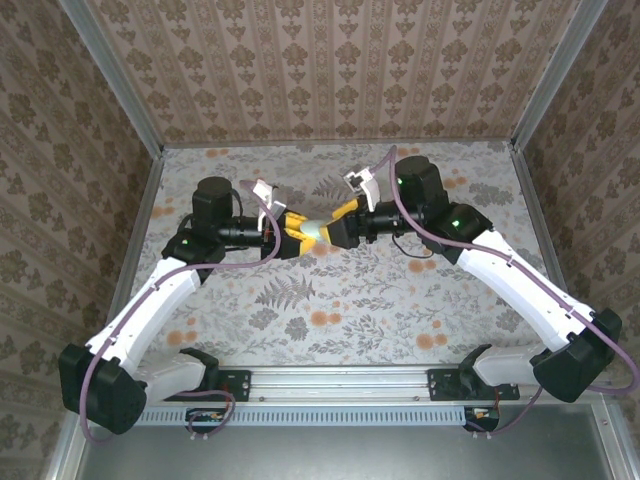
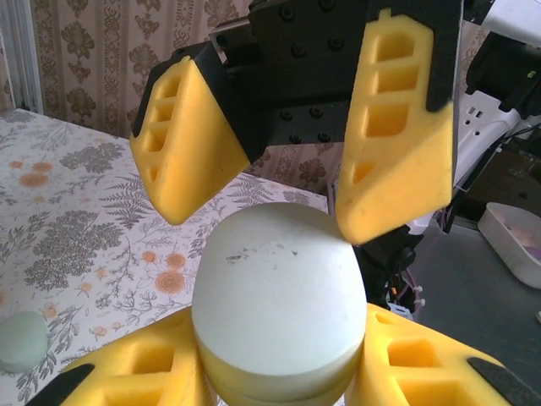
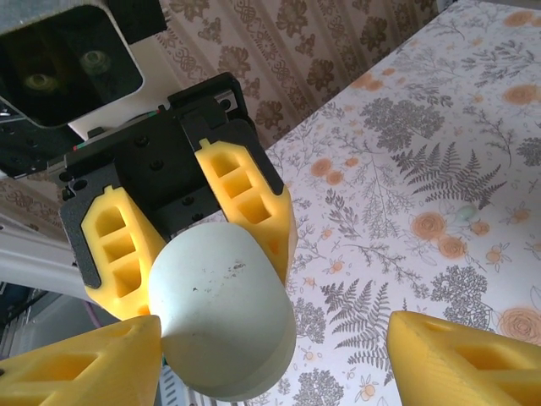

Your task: Insert the wireless bluetooth earbuds into the charging case

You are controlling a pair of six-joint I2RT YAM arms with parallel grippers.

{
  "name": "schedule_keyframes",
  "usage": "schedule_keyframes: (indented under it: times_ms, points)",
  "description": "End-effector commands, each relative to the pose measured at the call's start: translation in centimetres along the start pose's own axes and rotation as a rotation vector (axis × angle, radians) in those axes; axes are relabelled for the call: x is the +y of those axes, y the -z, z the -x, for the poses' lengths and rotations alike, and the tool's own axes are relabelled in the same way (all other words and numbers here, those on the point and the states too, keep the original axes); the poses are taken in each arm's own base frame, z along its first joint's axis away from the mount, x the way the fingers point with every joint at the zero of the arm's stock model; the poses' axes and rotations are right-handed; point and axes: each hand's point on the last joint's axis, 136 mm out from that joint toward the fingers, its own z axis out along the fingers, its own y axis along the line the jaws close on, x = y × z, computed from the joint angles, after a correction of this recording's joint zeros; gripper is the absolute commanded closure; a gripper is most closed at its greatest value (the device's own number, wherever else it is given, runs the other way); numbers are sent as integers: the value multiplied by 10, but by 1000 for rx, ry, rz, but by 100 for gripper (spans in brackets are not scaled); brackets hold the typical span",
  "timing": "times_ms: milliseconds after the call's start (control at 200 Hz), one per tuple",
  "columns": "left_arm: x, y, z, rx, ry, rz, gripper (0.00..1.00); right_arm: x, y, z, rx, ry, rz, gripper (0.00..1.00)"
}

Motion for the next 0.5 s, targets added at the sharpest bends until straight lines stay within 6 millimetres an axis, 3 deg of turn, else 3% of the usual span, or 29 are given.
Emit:
schedule_keyframes:
  times_ms: [0,120,495]
  points:
    - [-26,6,12,-17,-35,-83,82,-6,7,22,-89,5,2,29]
    - [-26,6,13,-15,-32,-85,82,22,10,15,-84,57,130,25]
    - [-27,6,15,-12,-23,-91,82,32,-2,-11,22,108,168,19]
